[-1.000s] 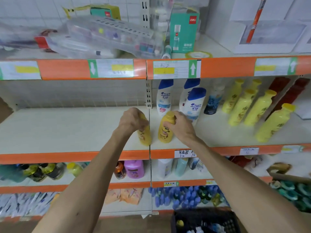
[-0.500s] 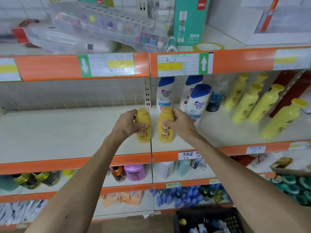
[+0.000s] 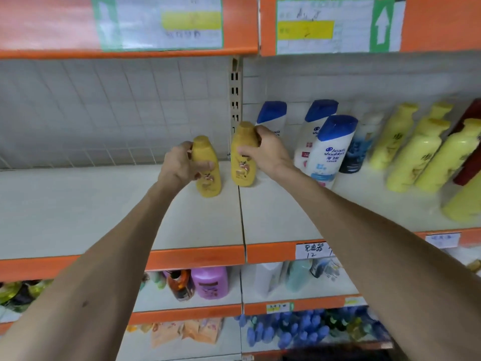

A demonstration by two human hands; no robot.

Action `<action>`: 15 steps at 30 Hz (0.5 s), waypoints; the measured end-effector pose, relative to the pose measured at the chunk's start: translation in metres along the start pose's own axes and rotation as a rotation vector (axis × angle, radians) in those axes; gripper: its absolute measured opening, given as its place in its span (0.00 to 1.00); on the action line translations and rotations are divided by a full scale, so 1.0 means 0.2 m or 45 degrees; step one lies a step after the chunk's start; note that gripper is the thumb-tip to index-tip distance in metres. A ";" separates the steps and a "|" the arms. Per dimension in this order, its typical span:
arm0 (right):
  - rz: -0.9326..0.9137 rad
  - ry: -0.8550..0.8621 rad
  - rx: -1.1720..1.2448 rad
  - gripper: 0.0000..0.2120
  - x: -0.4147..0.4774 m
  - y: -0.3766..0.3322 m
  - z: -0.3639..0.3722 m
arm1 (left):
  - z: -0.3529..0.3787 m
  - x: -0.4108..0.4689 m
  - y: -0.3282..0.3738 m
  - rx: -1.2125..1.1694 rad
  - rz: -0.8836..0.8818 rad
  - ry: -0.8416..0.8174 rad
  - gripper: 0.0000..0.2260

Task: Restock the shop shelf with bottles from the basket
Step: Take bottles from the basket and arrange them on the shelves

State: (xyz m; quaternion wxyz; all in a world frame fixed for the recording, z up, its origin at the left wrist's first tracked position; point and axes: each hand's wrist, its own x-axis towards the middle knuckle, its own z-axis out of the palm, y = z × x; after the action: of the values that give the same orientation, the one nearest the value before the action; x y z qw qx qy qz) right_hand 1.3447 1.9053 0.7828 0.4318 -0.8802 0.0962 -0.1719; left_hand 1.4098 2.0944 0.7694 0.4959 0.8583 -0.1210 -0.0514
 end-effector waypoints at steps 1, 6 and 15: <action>-0.002 0.017 -0.007 0.19 0.02 0.01 0.01 | 0.00 0.02 -0.02 -0.011 0.014 0.024 0.23; -0.012 0.064 0.012 0.18 0.07 0.07 0.10 | -0.02 0.09 -0.09 -0.005 0.062 0.116 0.27; -0.036 0.044 -0.065 0.22 0.19 0.04 0.23 | -0.08 0.21 -0.14 -0.039 0.106 0.109 0.25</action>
State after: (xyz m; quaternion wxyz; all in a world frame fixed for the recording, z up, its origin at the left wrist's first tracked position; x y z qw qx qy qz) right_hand 1.3968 1.9211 0.7587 0.4048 -0.8892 0.0955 -0.1907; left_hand 1.4582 2.1099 0.7551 0.5155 0.8463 -0.1343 0.0043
